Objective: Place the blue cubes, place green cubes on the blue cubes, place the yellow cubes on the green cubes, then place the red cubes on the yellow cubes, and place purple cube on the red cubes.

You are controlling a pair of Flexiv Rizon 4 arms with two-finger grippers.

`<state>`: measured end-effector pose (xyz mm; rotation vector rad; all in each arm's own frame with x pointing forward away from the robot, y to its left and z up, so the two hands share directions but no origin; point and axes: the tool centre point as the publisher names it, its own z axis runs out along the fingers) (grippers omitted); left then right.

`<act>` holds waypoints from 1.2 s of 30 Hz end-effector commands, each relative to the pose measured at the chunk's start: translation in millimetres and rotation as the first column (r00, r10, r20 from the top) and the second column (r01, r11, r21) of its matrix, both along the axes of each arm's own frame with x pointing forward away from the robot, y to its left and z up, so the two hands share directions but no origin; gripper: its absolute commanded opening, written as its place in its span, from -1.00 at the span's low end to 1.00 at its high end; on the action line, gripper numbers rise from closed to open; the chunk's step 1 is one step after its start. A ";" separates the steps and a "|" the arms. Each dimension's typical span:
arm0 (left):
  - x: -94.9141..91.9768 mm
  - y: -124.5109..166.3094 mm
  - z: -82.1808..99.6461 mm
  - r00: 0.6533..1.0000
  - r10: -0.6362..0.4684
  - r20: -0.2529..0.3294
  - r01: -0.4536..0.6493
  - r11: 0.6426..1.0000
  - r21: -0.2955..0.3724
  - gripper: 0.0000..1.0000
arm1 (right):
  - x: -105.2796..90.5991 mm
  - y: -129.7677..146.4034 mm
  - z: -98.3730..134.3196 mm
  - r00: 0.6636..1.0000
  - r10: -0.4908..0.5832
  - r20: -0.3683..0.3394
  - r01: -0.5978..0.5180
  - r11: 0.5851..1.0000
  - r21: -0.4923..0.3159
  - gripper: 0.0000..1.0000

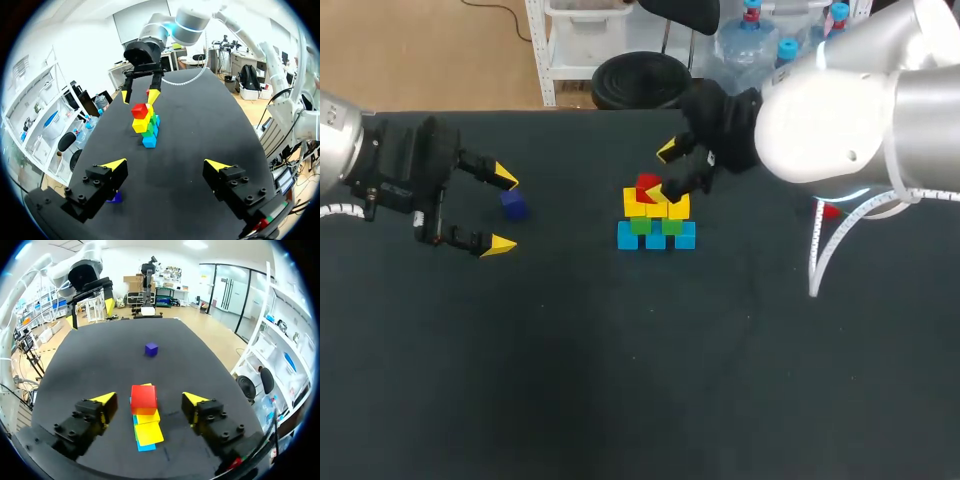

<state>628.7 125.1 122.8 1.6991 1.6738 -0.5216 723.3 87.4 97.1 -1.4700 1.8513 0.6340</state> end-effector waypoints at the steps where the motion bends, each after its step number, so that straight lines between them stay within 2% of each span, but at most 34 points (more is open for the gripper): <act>1: -0.7 1.3 -1.0 1.000 -0.001 0.005 0.001 1.000 -0.005 1.00 | -9.7 -16.4 13.6 1.000 -0.001 0.003 0.001 1.000 0.000 1.00; 8: -0.7 1.3 -1.0 1.000 -0.001 0.005 0.001 1.000 -0.005 1.00 | -16.2 -44.7 31.6 0.998 0.067 0.001 -0.067 0.998 0.001 1.00; 11: -0.7 1.3 -1.0 1.000 -0.001 0.005 0.001 1.000 -0.005 1.00 | -20.5 -62.1 35.7 0.990 0.142 -0.009 -0.142 0.989 0.033 1.00; 17: -0.7 1.3 -1.0 1.000 -0.001 0.005 0.001 1.000 -0.005 1.00 | -29.0 -95.1 33.0 0.956 0.293 -0.020 -0.293 0.956 -0.009 1.00; 22: -0.7 1.3 -1.0 1.000 -0.001 0.005 0.001 1.000 -0.005 1.00 | -30.3 -121.2 25.3 0.953 0.300 -0.030 -0.302 0.952 -0.053 1.00; 26: -0.7 1.3 -1.0 1.000 -0.001 0.005 0.001 1.000 -0.005 1.00 | -32.7 -139.8 20.1 0.963 0.267 -0.028 -0.269 0.960 -0.074 1.00; 36: -0.7 1.3 -1.0 1.000 -0.001 0.005 0.001 1.000 -0.005 1.00 | -33.9 -183.9 -11.6 0.985 0.172 -0.025 -0.173 0.983 -0.057 1.00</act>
